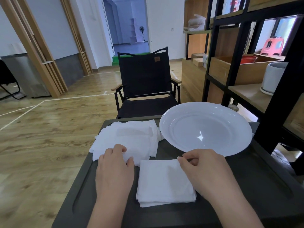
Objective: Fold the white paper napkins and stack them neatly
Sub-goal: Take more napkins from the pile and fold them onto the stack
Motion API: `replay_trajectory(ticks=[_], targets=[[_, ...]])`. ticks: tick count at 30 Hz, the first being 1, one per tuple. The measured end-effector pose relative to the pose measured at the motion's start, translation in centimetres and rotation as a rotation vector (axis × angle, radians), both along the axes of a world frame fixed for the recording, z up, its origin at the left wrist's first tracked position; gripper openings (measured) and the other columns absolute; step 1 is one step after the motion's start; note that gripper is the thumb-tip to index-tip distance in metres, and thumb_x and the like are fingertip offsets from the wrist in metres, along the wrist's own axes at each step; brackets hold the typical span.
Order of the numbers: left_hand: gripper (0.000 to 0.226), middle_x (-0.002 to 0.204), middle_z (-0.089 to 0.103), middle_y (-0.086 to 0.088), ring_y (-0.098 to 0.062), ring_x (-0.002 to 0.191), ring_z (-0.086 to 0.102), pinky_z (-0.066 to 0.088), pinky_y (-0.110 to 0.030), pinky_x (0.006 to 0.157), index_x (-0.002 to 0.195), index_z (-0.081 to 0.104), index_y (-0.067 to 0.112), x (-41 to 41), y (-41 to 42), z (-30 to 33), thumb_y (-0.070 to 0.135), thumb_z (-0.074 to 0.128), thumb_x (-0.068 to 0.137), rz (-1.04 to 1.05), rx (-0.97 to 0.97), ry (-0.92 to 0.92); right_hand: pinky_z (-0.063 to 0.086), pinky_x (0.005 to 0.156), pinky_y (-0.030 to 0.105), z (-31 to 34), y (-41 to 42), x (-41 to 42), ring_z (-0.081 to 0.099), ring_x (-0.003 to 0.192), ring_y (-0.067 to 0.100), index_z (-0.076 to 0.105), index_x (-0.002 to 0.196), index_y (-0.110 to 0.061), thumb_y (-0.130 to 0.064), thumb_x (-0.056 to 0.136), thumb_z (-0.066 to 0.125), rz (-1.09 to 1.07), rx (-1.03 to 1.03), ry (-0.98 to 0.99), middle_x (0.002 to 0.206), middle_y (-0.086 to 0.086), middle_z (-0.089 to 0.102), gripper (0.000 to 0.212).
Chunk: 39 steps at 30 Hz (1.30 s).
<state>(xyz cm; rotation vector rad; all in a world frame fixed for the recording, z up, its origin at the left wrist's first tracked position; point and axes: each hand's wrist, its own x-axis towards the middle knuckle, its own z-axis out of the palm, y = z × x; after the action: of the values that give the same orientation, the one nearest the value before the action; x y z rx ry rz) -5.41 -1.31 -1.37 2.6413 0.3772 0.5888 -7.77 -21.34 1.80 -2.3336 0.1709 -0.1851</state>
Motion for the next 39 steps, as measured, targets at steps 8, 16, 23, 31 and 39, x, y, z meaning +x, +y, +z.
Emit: replay_trajectory(ticks=[8,16,23,31,39], targets=[[0.069,0.146,0.038,0.014,-0.019,0.118,0.032,0.037,-0.026,0.091,0.145,0.033,0.041,0.7,0.5,-0.3,0.008,0.044,0.086,-0.147,0.158,0.085,0.040,0.063,0.008,-0.6,0.0,0.2,0.058,0.079,-0.003,0.070,0.112,-0.030,-0.043,0.090,0.060,0.018,0.061,-0.017,0.083,-0.017,0.065,0.028],[0.024,0.095,0.073,0.005,-0.022,0.095,0.060,0.048,-0.031,0.067,0.102,0.075,0.027,1.2,1.3,-0.3,0.019,0.054,0.093,-0.044,-0.080,-0.088,0.040,0.062,0.008,-0.7,0.1,0.3,0.059,0.078,-0.003,0.071,0.110,-0.029,-0.043,0.089,0.060,0.031,0.053,-0.004,0.083,-0.016,0.066,0.027],[0.030,0.061,0.055,0.005,-0.024,0.070,0.051,0.042,-0.032,0.053,0.072,0.058,0.017,0.4,1.7,0.7,0.025,0.046,0.099,-0.119,-0.072,-0.265,0.040,0.064,0.008,-0.3,0.3,0.2,0.058,0.081,-0.005,0.070,0.109,-0.031,-0.043,0.090,0.060,0.051,0.052,-0.013,0.087,-0.017,0.068,0.025],[0.020,0.087,0.061,0.028,0.008,0.082,0.055,0.036,-0.001,0.070,0.079,0.054,0.041,-3.0,1.3,6.0,0.037,0.042,0.094,-0.310,-0.292,-0.548,0.030,0.110,0.021,1.1,1.9,-0.6,0.021,0.139,-0.007,0.006,0.138,-0.067,-0.039,0.083,0.072,0.320,0.146,-0.218,0.151,-0.035,0.014,0.090],[0.042,0.060,0.042,-0.013,-0.022,0.054,0.039,0.030,-0.024,0.051,0.065,0.049,0.009,-4.5,0.4,7.3,0.045,0.044,0.085,-0.638,-0.574,-0.307,0.033,0.094,0.006,1.7,2.2,-1.1,0.031,0.121,-0.028,0.043,0.124,-0.063,-0.040,0.080,0.074,0.417,0.306,-0.277,0.130,-0.049,0.039,0.058]])
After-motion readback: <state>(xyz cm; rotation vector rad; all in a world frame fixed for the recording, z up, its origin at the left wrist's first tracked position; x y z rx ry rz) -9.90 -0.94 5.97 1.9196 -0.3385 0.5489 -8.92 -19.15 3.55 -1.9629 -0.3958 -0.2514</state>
